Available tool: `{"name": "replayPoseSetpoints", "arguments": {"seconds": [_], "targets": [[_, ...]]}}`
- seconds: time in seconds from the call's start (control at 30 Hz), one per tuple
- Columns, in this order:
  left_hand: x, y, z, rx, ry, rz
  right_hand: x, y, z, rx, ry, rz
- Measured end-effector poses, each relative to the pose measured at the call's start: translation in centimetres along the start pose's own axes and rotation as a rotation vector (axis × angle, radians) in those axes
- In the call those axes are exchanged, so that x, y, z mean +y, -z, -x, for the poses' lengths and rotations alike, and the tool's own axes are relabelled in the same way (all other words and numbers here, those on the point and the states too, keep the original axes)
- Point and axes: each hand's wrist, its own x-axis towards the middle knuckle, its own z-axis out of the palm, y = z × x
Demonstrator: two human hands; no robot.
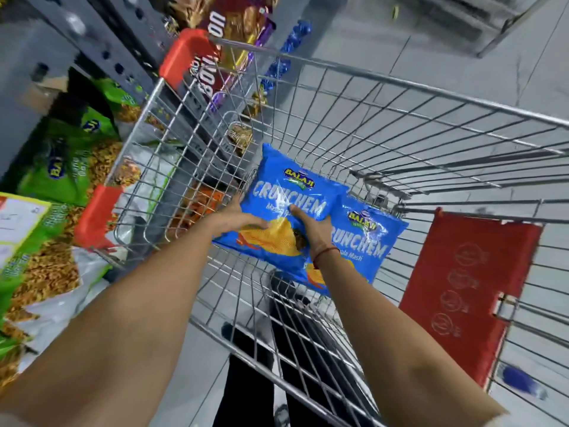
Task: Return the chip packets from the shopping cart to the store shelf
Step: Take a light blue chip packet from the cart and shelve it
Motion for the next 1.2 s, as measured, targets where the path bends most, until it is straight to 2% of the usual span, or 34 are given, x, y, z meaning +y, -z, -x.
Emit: {"name": "replayPoseSetpoints", "arguments": {"seconds": [0.13, 0.27, 0.43, 0.73, 0.97, 1.07, 1.2], "targets": [[0.8, 0.5, 1.7, -0.119, -0.053, 0.039, -1.3, 0.7, 1.4, -0.031, 0.086, -0.008], [1.7, 1.2, 5.2, -0.154, -0.153, 0.084, -3.2, 1.8, 3.8, -0.137, 0.171, -0.004], [2.9, 2.8, 10.3, -0.057, -0.271, 0.115, -7.0, 1.9, 8.2, -0.178, 0.356, 0.039], [7.8, 6.8, 22.3, 0.087, -0.649, 0.280, -16.2, 0.4, 18.9, -0.295, 0.630, -0.110], [11.7, 11.4, 36.9, 0.370, -0.948, 0.251, -24.6, -1.0, 31.8, -0.454, 0.980, -0.197], [11.9, 13.2, 43.3, 0.540, -1.102, 0.220, -27.4, -2.4, 37.8, -0.525, 1.125, -0.223], [11.6, 15.8, 51.6, 0.672, -1.282, 0.187, -30.5, -5.1, 45.3, -0.662, 1.275, -0.243]]}}
